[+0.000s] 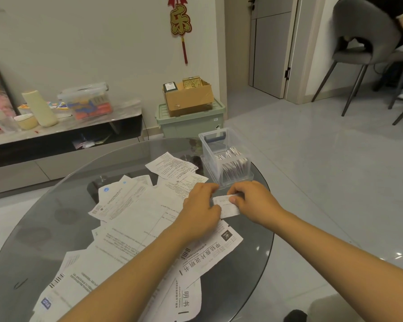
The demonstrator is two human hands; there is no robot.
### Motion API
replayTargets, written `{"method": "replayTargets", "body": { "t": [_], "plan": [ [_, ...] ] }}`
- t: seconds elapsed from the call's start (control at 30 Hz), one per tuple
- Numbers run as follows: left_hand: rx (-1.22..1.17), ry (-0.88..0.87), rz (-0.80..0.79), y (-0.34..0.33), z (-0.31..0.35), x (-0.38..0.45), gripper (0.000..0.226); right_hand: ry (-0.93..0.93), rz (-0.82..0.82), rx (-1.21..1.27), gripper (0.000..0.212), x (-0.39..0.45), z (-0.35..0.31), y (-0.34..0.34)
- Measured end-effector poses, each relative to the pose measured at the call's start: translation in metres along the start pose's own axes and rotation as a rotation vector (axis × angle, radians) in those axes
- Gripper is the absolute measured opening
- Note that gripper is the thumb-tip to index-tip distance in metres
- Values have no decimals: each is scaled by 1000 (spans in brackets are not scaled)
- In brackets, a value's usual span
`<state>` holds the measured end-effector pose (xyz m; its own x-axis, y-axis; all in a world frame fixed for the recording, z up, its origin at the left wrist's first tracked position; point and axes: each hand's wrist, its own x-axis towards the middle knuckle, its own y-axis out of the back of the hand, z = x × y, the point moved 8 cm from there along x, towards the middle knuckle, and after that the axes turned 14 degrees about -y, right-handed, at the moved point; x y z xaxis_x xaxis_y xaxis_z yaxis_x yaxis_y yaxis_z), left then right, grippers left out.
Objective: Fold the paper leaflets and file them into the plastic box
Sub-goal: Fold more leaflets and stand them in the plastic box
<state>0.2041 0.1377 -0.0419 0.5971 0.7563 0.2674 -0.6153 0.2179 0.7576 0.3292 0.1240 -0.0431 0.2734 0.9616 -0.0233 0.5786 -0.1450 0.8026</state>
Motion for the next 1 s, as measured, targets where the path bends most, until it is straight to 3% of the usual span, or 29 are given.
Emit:
{"method": "replayTargets", "body": {
  "t": [0.17, 0.33, 0.4, 0.47, 0.57, 0.67, 0.8, 1.0],
  "plan": [
    [232, -202, -101, -4, 11, -3, 34, 12, -39, 21, 18, 0, 1, -3],
    [401, -352, -96, -5, 19, 2, 34, 207, 101, -220, 24, -11, -10, 6],
    [482, -407, -130, -9, 22, 4, 45, 255, 31, -332, 30, -18, -15, 6],
    [615, -485, -74, -9, 30, 5, 38, 284, -40, -425, 39, -21, -16, 5],
    [743, -465, -5, -4, 39, 6, 32, 315, 11, -459, 35, -23, -17, 7],
    [639, -452, -9, -5, 34, 5, 33, 354, 133, -419, 27, -26, -19, 8],
    [527, -334, -92, -4, 21, 3, 25, 386, 161, -386, 26, -26, -21, 9],
    [418, -212, 21, 17, 16, 6, 26, 288, 147, -256, 14, -24, -24, 25]
  ]
}}
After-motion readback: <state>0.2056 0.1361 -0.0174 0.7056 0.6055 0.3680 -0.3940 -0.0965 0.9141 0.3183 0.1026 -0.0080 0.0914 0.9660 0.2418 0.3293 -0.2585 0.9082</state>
